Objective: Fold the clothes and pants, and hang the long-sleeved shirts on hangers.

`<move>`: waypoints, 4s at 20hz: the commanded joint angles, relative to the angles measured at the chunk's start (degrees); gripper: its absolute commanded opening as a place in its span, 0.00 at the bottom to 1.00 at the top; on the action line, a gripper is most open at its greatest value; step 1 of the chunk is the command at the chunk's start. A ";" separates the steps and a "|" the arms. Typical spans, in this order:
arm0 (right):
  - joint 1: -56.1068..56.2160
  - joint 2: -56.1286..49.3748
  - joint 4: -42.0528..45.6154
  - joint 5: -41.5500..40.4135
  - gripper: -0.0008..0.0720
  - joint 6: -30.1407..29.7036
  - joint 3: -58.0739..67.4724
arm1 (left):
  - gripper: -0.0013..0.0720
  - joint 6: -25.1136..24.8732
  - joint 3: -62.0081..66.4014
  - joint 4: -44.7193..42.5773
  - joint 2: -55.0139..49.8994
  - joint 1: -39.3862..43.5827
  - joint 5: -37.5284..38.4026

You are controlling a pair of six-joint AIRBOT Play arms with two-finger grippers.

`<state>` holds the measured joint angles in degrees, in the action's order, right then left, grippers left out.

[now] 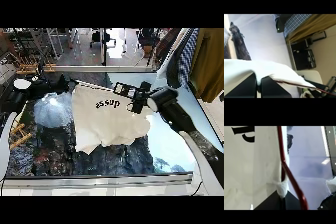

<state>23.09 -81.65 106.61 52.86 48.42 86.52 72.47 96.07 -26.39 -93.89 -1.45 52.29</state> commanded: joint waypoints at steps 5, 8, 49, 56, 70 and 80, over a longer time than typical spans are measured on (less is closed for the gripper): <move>3.30 -7.69 -0.31 -16.90 0.03 24.52 0.04 | 0.14 -6.03 0.09 0.50 4.59 10.34 5.81; 2.05 -6.95 -1.92 -16.72 0.03 36.92 0.04 | 0.57 -5.84 0.09 -1.03 7.41 12.11 7.02; -92.02 2.89 7.50 -21.00 0.03 80.61 31.63 | 0.56 2.34 -6.32 -33.64 42.01 -2.69 24.09; -91.95 5.90 6.49 -19.12 0.75 80.50 31.56 | 0.56 2.29 -6.47 -33.62 41.64 -2.71 30.18; -46.99 21.51 -53.51 25.27 0.93 39.91 23.19 | 0.56 1.77 -6.54 -58.25 40.70 -2.71 32.35; -9.42 12.87 -25.53 10.75 0.04 27.71 1.44 | 0.56 3.08 -6.56 -78.38 40.65 -2.69 32.39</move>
<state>8.16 -66.63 73.95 71.72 81.71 90.37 75.46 89.49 -101.60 -53.23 -4.12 84.68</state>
